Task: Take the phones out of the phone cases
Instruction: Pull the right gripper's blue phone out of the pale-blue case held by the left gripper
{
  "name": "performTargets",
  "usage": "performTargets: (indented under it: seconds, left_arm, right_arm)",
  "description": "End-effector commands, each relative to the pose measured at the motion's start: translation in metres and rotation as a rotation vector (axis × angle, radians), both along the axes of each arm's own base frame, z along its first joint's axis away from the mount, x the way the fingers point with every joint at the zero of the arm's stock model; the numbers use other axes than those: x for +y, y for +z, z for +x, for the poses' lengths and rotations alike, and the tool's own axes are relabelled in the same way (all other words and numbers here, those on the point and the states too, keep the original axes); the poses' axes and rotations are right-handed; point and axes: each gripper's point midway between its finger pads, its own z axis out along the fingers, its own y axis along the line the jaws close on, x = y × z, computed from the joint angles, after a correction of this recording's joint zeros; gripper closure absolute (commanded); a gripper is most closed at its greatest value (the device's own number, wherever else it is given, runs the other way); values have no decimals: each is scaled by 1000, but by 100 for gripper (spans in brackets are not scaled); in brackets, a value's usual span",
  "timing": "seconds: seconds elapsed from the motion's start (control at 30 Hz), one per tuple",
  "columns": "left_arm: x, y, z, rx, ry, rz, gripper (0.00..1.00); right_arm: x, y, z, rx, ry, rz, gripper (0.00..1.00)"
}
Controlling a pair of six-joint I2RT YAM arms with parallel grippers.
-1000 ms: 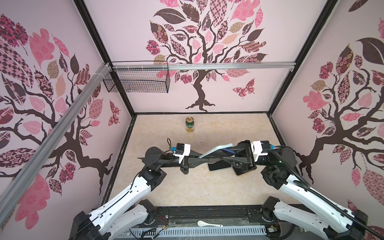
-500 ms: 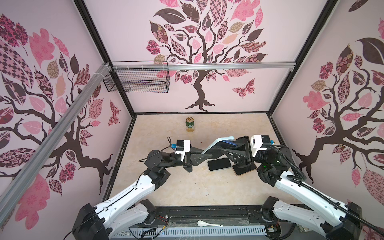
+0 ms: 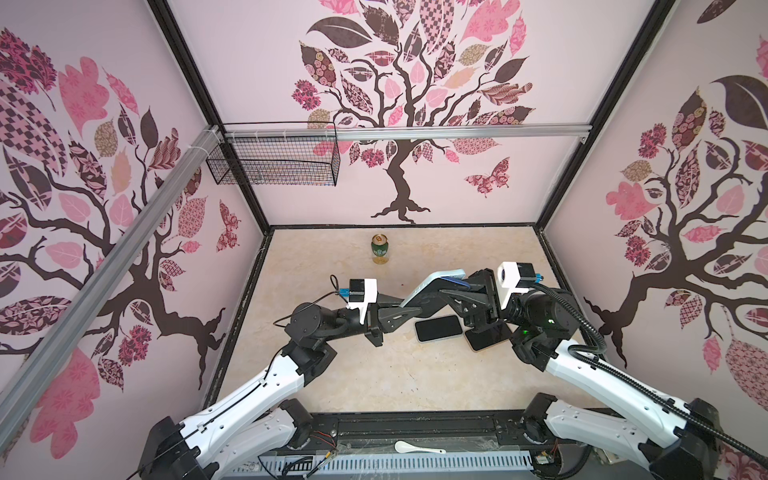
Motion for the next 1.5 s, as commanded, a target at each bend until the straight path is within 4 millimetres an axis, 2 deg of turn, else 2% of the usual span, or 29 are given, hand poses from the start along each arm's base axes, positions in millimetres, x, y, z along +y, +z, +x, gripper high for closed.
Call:
performTargets:
  seconds: [0.0,0.1,0.17,0.4,0.63,0.83,0.97,1.17,1.33,1.47]
  left_arm:
    - [15,15,28,111,149,-89,79]
    - [19,10,27,116,162,-72,59]
    - [26,8,26,117,191,-58,54]
    - [54,-12,27,132,381,138,39]
    - [59,-38,45,291,366,387,40]
    - [44,-50,44,281,263,527,40]
    - [33,-54,43,280,192,534,41]
    - [17,-61,42,278,109,530,42]
    - [-4,-75,42,252,136,620,42]
    - [-9,-82,47,266,151,648,42]
  right_arm:
    - [4,-12,-22,-80,58,-45,100]
    - [0,-12,-15,-99,-28,-54,100]
    - [1,-19,-9,-121,-103,-114,100]
    - [-1,-78,24,-199,-362,-404,100]
    - [3,-131,48,-295,-448,-650,100]
    - [10,-164,54,-289,-416,-748,100]
    - [14,-181,58,-292,-404,-763,100]
    - [20,-189,61,-300,-389,-771,100]
    - [23,-192,64,-315,-384,-791,100]
    - [23,-190,65,-323,-391,-789,100]
